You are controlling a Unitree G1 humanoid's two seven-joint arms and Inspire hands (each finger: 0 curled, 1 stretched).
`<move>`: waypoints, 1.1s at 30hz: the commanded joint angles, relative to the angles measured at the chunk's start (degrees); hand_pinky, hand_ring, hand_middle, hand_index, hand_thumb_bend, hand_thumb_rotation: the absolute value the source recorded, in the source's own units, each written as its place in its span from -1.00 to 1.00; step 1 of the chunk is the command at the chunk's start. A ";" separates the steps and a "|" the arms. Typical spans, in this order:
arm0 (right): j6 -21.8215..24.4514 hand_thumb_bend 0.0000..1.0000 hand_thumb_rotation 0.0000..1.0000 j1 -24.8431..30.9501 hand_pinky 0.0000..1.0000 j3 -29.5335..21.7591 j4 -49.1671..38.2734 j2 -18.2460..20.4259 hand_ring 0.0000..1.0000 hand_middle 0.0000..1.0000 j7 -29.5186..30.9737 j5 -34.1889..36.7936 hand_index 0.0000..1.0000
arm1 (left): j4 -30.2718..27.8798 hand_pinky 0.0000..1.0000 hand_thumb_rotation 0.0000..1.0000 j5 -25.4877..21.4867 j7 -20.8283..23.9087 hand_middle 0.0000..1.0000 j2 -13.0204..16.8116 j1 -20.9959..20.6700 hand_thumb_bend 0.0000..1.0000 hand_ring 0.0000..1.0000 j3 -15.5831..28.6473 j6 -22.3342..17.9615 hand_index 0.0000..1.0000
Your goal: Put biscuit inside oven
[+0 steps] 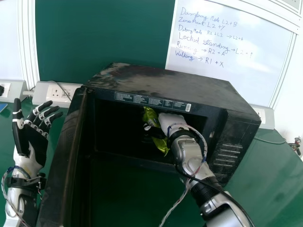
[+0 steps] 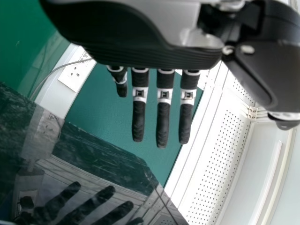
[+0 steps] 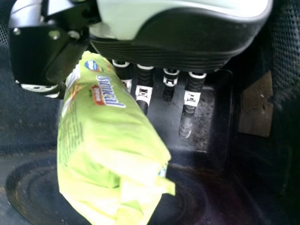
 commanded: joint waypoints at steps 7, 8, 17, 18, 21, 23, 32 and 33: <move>0.10 0.04 -0.86 -2.11 0.29 0.55 0.79 0.39 0.38 0.23 -1.77 0.54 -0.03 | 0.24 0.30 0.01 -0.59 -0.26 0.25 -0.21 0.11 0.67 0.26 0.10 -0.61 0.28; 0.21 0.04 -0.82 -2.11 0.32 0.45 0.88 0.49 0.40 0.29 -1.80 0.73 -0.02 | 0.22 0.30 0.00 -0.72 -0.27 0.25 -0.27 0.09 0.67 0.26 0.10 -0.64 0.28; 2.72 0.04 -0.75 -2.48 0.06 2.49 0.97 0.80 0.21 0.29 -2.06 -1.08 -0.02 | 0.37 0.28 0.01 -0.67 -0.04 0.24 -0.25 -0.19 0.64 0.24 0.11 -0.64 0.27; 3.12 0.04 -0.74 -2.52 0.05 2.72 0.70 0.79 0.21 0.29 -1.50 -1.22 -0.02 | 0.43 0.27 0.01 -0.44 -0.07 0.23 -0.22 -0.17 0.63 0.24 0.05 -0.77 0.27; 4.02 0.59 -0.57 -2.76 0.06 3.84 0.32 0.70 0.24 0.35 0.54 -1.96 0.29 | 0.81 0.29 0.03 -0.15 -0.49 0.24 -0.07 -0.14 0.62 0.25 -0.05 -1.21 0.27; 4.66 0.74 -0.49 -2.80 0.07 3.51 -0.08 0.92 0.28 0.41 2.09 -1.25 0.45 | 0.70 0.30 0.03 -0.39 -0.49 0.25 -0.05 -0.14 0.63 0.26 -0.10 -1.04 0.28; 5.55 0.89 -0.37 -2.57 -0.10 3.94 -0.69 1.12 0.12 0.30 2.81 -1.07 0.59 | 0.35 0.30 0.03 -0.11 -0.21 0.25 0.09 -0.16 0.62 0.26 -0.29 -0.81 0.28; 5.46 0.89 -0.35 -2.58 -0.11 3.99 -0.70 1.10 0.12 0.29 2.81 -1.05 0.58 | 0.34 0.30 0.04 -0.11 -0.21 0.25 0.12 -0.19 0.62 0.27 -0.31 -0.79 0.28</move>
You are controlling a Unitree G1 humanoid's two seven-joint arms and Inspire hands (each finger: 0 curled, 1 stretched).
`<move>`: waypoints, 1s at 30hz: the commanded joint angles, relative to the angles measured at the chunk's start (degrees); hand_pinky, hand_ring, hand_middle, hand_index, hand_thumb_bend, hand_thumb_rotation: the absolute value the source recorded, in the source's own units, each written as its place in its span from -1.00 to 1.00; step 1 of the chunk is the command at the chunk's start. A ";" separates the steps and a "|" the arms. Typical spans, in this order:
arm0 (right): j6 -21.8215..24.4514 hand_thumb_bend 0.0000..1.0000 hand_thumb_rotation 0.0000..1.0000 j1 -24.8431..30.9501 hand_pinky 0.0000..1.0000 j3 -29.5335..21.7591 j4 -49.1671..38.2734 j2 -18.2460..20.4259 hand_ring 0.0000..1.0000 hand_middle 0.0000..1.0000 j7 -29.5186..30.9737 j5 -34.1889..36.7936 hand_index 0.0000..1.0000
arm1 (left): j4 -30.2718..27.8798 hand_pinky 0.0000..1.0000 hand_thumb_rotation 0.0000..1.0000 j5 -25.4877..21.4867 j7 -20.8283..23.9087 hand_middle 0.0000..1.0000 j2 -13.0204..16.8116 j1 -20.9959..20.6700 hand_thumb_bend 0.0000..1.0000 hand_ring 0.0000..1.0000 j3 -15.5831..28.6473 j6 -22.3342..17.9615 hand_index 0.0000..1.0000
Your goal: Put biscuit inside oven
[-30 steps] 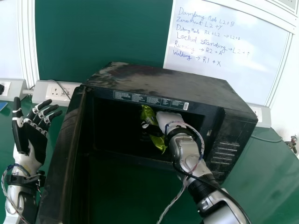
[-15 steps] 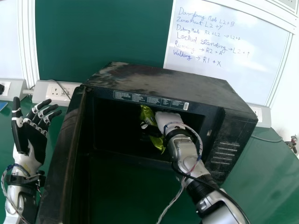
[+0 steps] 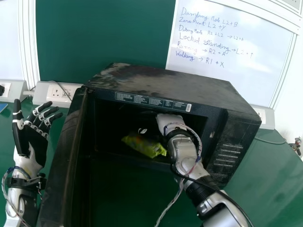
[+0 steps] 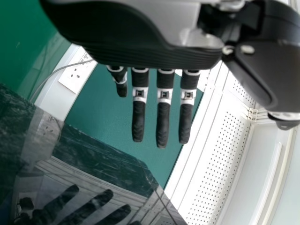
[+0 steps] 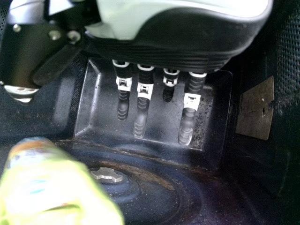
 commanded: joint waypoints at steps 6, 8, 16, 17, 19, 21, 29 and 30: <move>0.45 0.97 -0.30 -1.72 -0.15 0.07 -0.53 0.03 0.08 0.26 0.79 0.27 0.58 | -0.13 0.29 0.04 -0.28 -0.03 0.25 0.10 -0.41 0.61 0.26 -0.10 -0.11 0.28; 0.82 0.98 -0.27 -1.78 -0.17 0.24 -0.95 -0.01 0.07 0.25 1.40 0.01 0.57 | -0.40 0.28 0.03 -0.12 0.51 0.24 -0.13 -0.53 0.62 0.25 -0.21 0.06 0.27; 1.69 0.98 -0.27 -0.16 -0.16 -0.24 -4.18 -0.22 0.09 0.27 1.59 0.36 0.56 | -0.58 0.29 0.06 0.27 0.40 0.26 0.33 -0.46 0.58 0.26 -0.42 0.05 0.28; 1.89 0.96 -0.27 0.20 -0.13 -0.27 -4.92 -0.31 0.11 0.28 1.76 0.38 0.55 | -0.46 0.30 0.06 0.13 0.29 0.26 0.35 -0.49 0.58 0.26 -0.36 -0.01 0.28; 2.33 0.92 -0.26 0.76 -0.06 -0.30 -6.01 -0.41 0.16 0.30 1.99 0.40 0.53 | -0.30 0.31 0.05 -0.18 0.16 0.27 0.33 -0.53 0.57 0.27 -0.26 -0.04 0.28; 2.86 0.87 -0.29 1.95 0.04 -0.97 -8.02 -0.47 0.24 0.36 2.38 1.14 0.57 | -0.45 0.30 0.04 -0.45 0.70 0.26 0.07 -0.68 0.57 0.26 -0.16 0.33 0.28; 4.69 0.71 -0.30 7.81 0.17 -1.47 -18.59 -2.28 0.37 0.46 4.77 0.71 0.60 | -0.38 0.29 0.04 -0.25 0.25 0.24 0.28 -0.48 0.55 0.25 -0.13 0.02 0.27; 4.77 0.70 -0.29 8.47 0.06 -1.49 -19.74 -2.54 0.25 0.38 4.97 0.52 0.56 | -0.40 0.28 0.05 -0.29 0.30 0.25 0.24 -0.48 0.54 0.25 -0.10 0.07 0.28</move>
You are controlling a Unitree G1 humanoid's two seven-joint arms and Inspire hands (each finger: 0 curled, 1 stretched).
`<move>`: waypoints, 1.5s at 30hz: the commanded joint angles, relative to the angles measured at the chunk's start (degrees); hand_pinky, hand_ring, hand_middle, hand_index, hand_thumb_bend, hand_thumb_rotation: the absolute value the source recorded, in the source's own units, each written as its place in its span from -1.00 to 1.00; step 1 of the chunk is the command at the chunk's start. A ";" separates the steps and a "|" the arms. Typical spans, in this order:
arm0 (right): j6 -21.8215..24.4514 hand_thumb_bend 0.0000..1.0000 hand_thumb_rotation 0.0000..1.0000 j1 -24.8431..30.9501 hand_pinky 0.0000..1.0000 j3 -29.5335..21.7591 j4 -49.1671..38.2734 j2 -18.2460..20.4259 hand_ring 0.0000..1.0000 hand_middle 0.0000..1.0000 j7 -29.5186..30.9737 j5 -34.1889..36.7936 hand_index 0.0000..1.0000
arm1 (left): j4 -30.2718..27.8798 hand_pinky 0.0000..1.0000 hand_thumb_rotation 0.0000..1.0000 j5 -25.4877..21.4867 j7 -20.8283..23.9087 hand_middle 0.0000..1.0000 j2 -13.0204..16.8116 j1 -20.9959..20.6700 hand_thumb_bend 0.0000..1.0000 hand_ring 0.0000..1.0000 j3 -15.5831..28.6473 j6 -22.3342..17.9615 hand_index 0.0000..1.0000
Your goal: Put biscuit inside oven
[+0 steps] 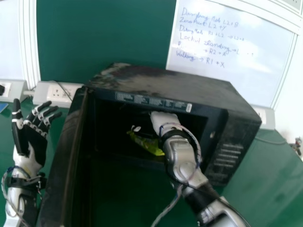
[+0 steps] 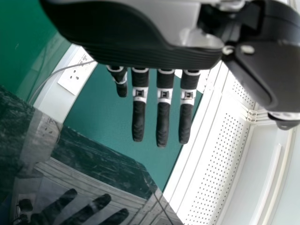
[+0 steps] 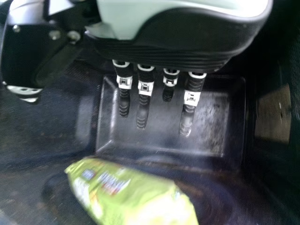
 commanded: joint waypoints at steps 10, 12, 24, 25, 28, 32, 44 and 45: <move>3.84 0.63 -0.39 5.67 -0.03 0.07 -11.91 -1.80 0.16 0.37 3.80 -3.83 0.66 | -0.29 0.30 0.07 0.10 0.01 0.27 0.16 -0.42 0.52 0.27 -0.22 -0.10 0.28; 4.00 0.61 -0.41 6.86 -0.06 0.15 -14.22 -2.07 0.12 0.34 4.57 -4.72 0.66 | -0.25 0.30 0.08 0.27 -0.08 0.27 0.17 -0.39 0.51 0.27 -0.29 -0.29 0.29; 4.21 0.33 -0.76 14.42 0.28 -2.49 -26.26 -4.01 0.49 0.61 6.86 -7.79 0.66 | -0.12 0.29 0.08 -0.12 -0.07 0.25 -0.17 -0.41 0.49 0.26 -0.23 -0.45 0.28; 4.23 0.38 -0.73 15.44 0.33 -2.95 -28.20 -4.48 0.56 0.64 7.48 -7.98 0.66 | -0.01 0.29 0.07 -0.51 -0.06 0.25 -0.19 -0.55 0.49 0.25 -0.07 -0.27 0.28; 4.10 0.53 -0.56 17.91 0.38 -3.83 -33.10 -5.70 0.61 0.64 9.10 -9.22 0.64 | 0.36 0.27 0.04 -0.90 -0.09 0.23 -0.13 -0.80 0.48 0.24 0.12 -0.10 0.27; 3.86 0.57 -0.48 20.93 0.37 -5.46 -39.21 -6.81 0.60 0.62 11.94 -10.61 0.67 | 0.92 0.26 0.05 -0.52 -0.23 0.23 -0.10 -0.92 0.48 0.23 0.12 -0.59 0.27; 1.13 0.53 -0.53 27.68 0.24 -9.74 -49.59 -7.26 0.46 0.52 15.91 -13.03 0.68 | 0.90 0.30 0.06 -0.65 -0.61 0.25 0.09 -0.75 0.48 0.26 0.19 -0.42 0.29; 0.99 0.54 -0.53 27.98 0.23 -9.93 -50.05 -7.15 0.45 0.51 16.13 -13.31 0.68 | 0.93 0.30 0.06 -0.65 -0.61 0.25 0.09 -0.76 0.48 0.26 0.20 -0.41 0.29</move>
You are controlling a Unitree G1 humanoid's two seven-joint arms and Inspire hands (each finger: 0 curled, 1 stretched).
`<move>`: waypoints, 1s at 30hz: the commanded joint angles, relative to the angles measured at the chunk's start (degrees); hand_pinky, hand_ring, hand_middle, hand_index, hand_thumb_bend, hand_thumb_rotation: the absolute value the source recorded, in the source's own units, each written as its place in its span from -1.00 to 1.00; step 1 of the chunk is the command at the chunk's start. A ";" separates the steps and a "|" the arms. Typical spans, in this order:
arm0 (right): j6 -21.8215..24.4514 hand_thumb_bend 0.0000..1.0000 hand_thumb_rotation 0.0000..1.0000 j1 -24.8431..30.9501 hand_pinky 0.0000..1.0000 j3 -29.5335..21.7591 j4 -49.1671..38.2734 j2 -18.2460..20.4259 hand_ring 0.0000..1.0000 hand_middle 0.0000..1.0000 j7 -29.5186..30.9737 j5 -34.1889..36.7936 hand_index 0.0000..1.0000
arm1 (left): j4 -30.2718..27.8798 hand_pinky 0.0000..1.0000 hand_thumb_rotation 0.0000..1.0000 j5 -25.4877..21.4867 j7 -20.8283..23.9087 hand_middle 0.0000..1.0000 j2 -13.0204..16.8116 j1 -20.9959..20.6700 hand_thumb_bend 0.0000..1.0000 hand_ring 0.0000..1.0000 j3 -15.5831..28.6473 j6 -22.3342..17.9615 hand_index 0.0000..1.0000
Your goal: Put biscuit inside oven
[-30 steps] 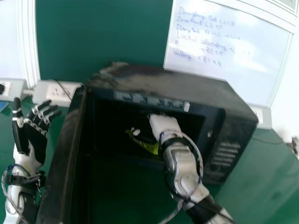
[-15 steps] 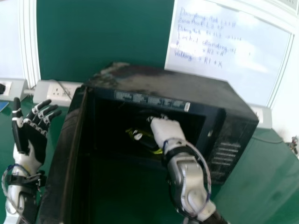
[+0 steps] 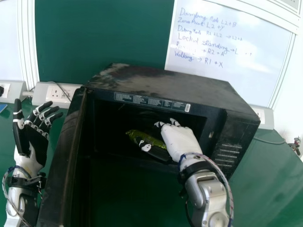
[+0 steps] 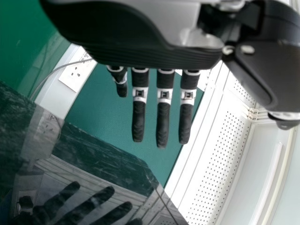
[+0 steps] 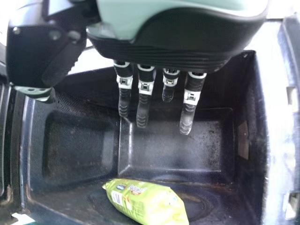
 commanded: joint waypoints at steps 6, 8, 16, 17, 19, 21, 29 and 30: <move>-1.72 0.56 -0.52 2.97 0.19 -2.64 -4.25 0.33 0.38 0.41 1.57 -2.00 0.68 | -0.03 0.32 0.06 -0.29 -0.24 0.25 0.23 -0.10 0.50 0.26 0.06 -0.05 0.29; -2.66 0.57 -0.52 4.13 0.17 -3.36 -5.03 0.21 0.36 0.39 0.88 -1.86 0.66 | 0.07 0.33 0.05 -0.34 -0.46 0.25 0.28 0.00 0.51 0.27 0.10 -0.19 0.29; -5.75 0.57 -0.51 8.90 0.17 -7.68 -7.96 0.98 0.43 0.48 -2.37 -0.36 0.64 | 0.11 0.34 0.03 -0.78 -0.38 0.26 0.35 0.11 0.52 0.27 0.25 0.22 0.29; -6.09 0.56 -0.50 9.34 0.18 -8.11 -8.34 0.93 0.45 0.50 -2.54 -0.33 0.64 | 0.14 0.34 0.04 -0.96 -0.44 0.25 0.37 0.11 0.51 0.27 0.30 0.26 0.29; -7.01 0.56 -0.50 10.42 0.17 -9.12 -9.06 0.79 0.43 0.49 -3.37 0.12 0.63 | 0.21 0.34 0.03 -0.94 -0.61 0.25 0.49 0.18 0.52 0.27 0.30 0.18 0.29; -8.19 0.56 -0.49 11.76 0.20 -10.33 -9.60 0.49 0.43 0.48 -4.75 0.81 0.63 | 0.28 0.34 0.03 -0.90 -0.82 0.25 0.63 0.31 0.53 0.27 0.27 0.07 0.30; -11.53 0.53 -0.45 17.03 0.32 -15.42 -10.92 0.21 0.47 0.51 -8.99 4.90 0.60 | 0.91 0.37 0.03 -1.43 -1.74 0.28 1.18 0.84 0.54 0.29 0.65 0.14 0.33; -11.96 0.53 -0.46 17.97 0.29 -16.46 -11.11 0.38 0.45 0.50 -9.82 6.12 0.60 | 0.91 0.38 0.03 -1.18 -1.69 0.29 1.24 0.99 0.55 0.30 0.60 0.14 0.34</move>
